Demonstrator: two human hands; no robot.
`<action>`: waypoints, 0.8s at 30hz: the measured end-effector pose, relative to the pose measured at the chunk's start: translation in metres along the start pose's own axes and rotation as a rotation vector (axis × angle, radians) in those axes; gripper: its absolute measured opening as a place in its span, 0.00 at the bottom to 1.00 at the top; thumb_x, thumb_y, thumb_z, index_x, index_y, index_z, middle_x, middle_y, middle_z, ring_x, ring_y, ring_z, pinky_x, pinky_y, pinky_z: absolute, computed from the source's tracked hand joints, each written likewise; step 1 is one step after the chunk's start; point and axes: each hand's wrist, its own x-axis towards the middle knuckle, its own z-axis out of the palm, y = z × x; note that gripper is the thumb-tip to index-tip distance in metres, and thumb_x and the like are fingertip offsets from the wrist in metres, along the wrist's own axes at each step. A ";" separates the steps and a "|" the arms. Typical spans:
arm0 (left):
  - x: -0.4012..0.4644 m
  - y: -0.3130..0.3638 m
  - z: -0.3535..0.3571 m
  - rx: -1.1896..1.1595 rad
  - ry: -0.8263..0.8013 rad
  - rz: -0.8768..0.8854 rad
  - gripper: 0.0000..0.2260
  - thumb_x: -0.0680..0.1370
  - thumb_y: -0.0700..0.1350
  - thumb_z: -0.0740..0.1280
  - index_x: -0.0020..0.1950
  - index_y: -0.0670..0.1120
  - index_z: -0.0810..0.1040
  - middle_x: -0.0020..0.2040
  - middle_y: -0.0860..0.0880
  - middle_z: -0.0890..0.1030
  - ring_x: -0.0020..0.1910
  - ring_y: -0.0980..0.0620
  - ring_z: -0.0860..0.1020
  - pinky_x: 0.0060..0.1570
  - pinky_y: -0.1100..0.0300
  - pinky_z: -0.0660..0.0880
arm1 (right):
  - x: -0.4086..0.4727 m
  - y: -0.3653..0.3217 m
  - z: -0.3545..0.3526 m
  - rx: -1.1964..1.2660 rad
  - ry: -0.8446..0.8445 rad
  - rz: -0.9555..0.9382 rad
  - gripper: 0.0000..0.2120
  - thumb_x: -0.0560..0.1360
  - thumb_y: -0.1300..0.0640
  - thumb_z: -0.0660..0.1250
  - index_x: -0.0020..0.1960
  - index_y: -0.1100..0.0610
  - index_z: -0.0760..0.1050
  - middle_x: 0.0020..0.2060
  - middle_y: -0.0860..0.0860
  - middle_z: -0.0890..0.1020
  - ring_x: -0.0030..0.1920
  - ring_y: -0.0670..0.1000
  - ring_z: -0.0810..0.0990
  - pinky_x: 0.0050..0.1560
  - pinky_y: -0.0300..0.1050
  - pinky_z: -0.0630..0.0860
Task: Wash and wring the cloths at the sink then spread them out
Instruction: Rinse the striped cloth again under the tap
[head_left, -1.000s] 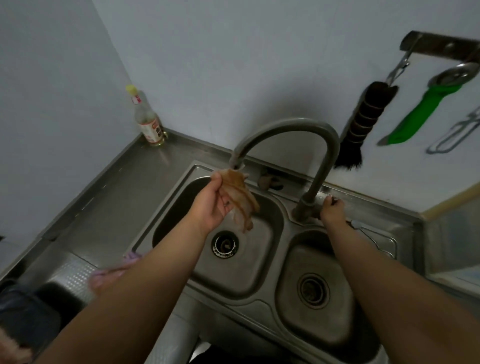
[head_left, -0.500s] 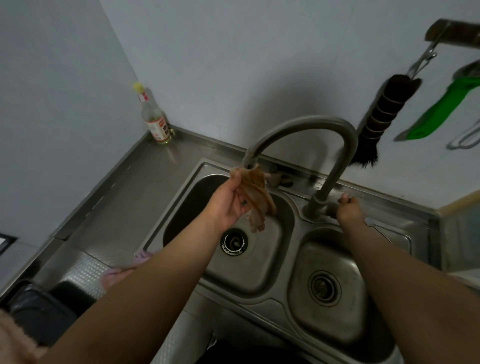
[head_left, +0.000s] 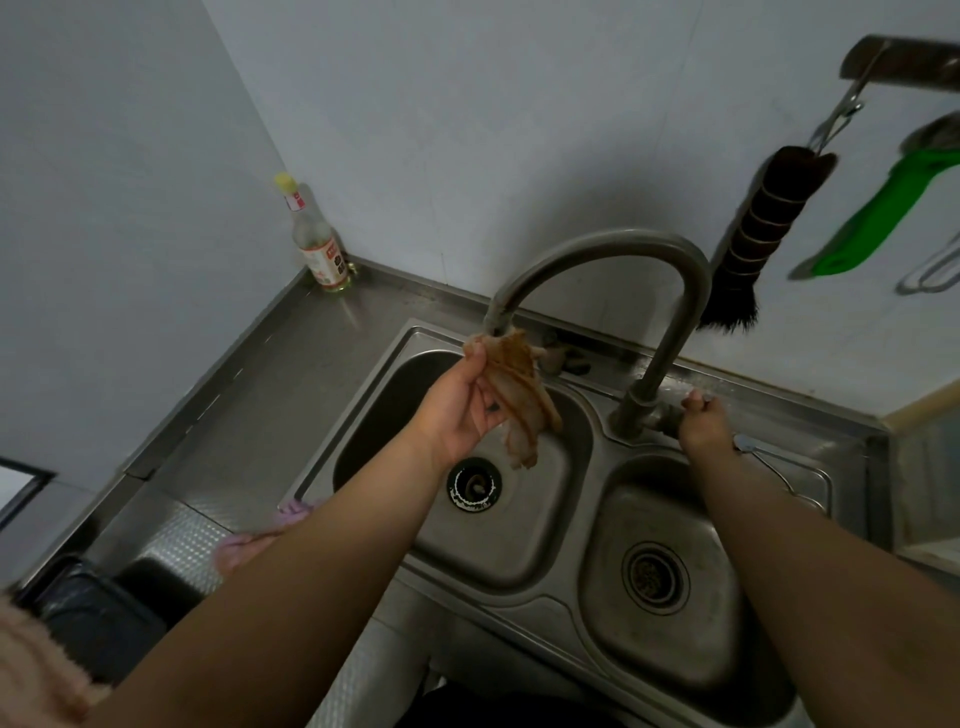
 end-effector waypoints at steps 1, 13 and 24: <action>0.000 0.000 0.000 0.001 -0.006 0.001 0.24 0.83 0.54 0.54 0.73 0.39 0.69 0.57 0.40 0.81 0.53 0.47 0.82 0.46 0.54 0.80 | -0.001 0.000 -0.001 -0.007 -0.004 -0.004 0.19 0.83 0.52 0.49 0.69 0.60 0.65 0.65 0.63 0.71 0.64 0.62 0.70 0.63 0.54 0.65; 0.002 -0.002 0.002 0.001 -0.016 0.001 0.24 0.83 0.54 0.55 0.73 0.40 0.68 0.63 0.39 0.78 0.57 0.45 0.80 0.49 0.52 0.79 | -0.008 0.001 -0.001 0.062 0.019 0.026 0.22 0.83 0.47 0.48 0.70 0.58 0.65 0.64 0.64 0.71 0.64 0.62 0.71 0.60 0.53 0.66; 0.006 -0.008 -0.005 0.165 -0.002 0.075 0.22 0.82 0.53 0.58 0.70 0.39 0.70 0.66 0.35 0.75 0.58 0.42 0.76 0.58 0.49 0.74 | -0.091 -0.046 0.057 0.300 -0.230 -0.043 0.18 0.81 0.43 0.53 0.56 0.54 0.75 0.49 0.53 0.79 0.52 0.53 0.78 0.55 0.50 0.72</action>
